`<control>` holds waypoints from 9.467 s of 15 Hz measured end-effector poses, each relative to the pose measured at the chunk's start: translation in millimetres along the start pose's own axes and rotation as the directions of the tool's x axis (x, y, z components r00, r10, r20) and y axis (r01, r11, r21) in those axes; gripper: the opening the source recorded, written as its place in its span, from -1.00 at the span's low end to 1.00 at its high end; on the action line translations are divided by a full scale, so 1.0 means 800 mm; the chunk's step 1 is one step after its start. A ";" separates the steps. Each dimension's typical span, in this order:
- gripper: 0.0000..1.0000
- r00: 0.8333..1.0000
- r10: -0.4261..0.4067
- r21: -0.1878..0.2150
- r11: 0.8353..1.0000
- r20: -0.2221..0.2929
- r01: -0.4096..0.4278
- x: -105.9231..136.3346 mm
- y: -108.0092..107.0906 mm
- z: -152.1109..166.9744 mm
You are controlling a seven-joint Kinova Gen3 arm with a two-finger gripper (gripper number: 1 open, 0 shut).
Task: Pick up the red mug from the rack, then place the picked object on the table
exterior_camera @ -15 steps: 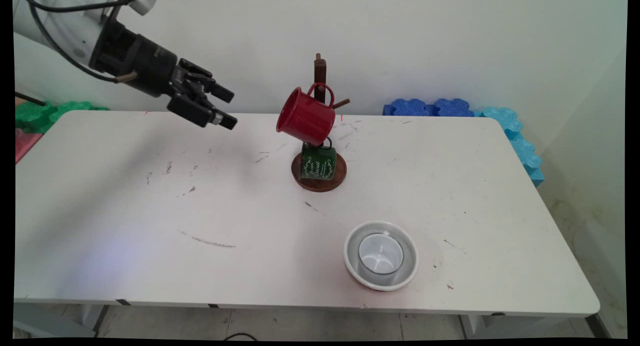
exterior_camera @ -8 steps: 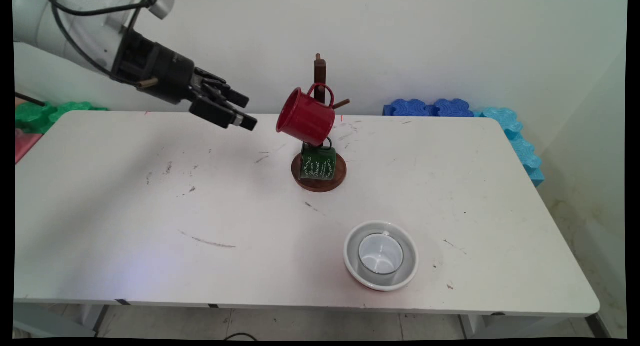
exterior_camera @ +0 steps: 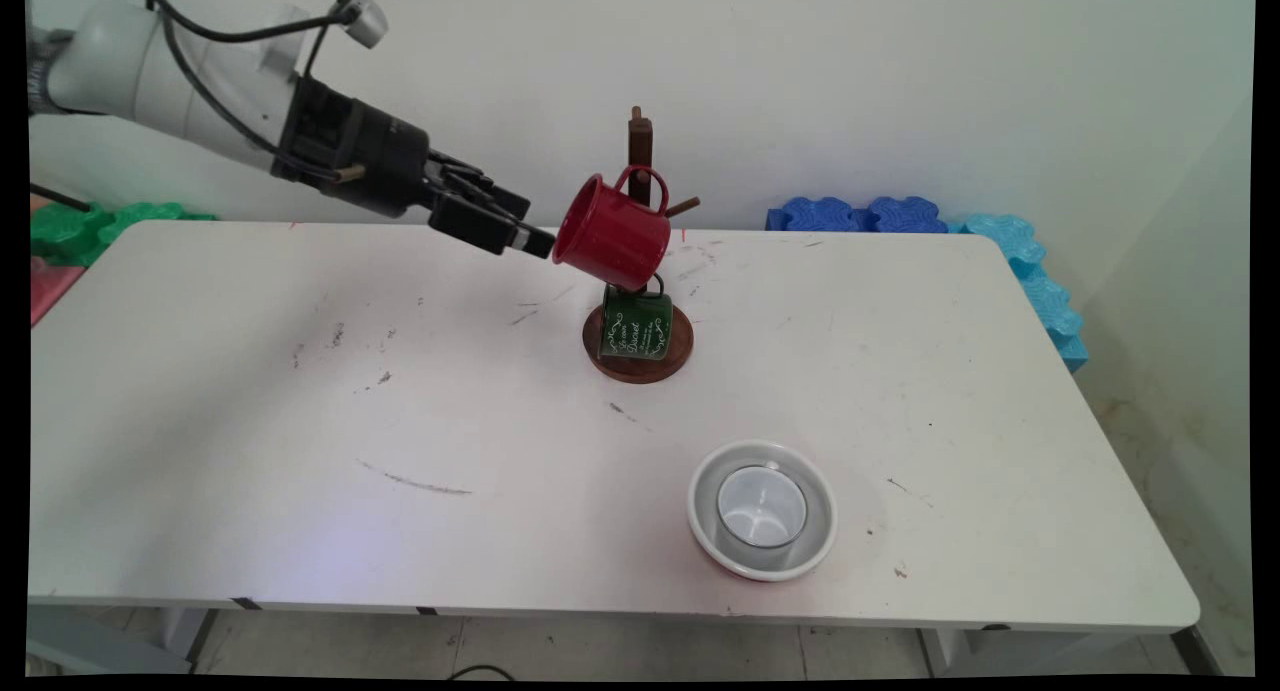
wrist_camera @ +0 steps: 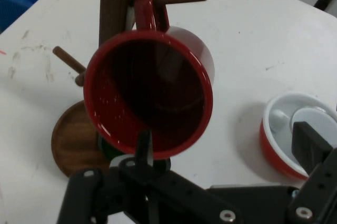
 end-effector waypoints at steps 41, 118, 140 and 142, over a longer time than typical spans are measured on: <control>-1.00 0.999 -0.052 0.022 0.998 0.001 0.051 0.021 0.006 0.093; -1.00 0.985 0.060 -0.007 0.998 0.162 -0.060 0.021 0.042 0.015; -1.00 0.808 0.333 0.056 0.911 0.486 -0.409 -0.026 -0.065 0.010; -1.00 0.792 0.345 0.055 0.902 0.504 -0.428 -0.032 -0.076 0.016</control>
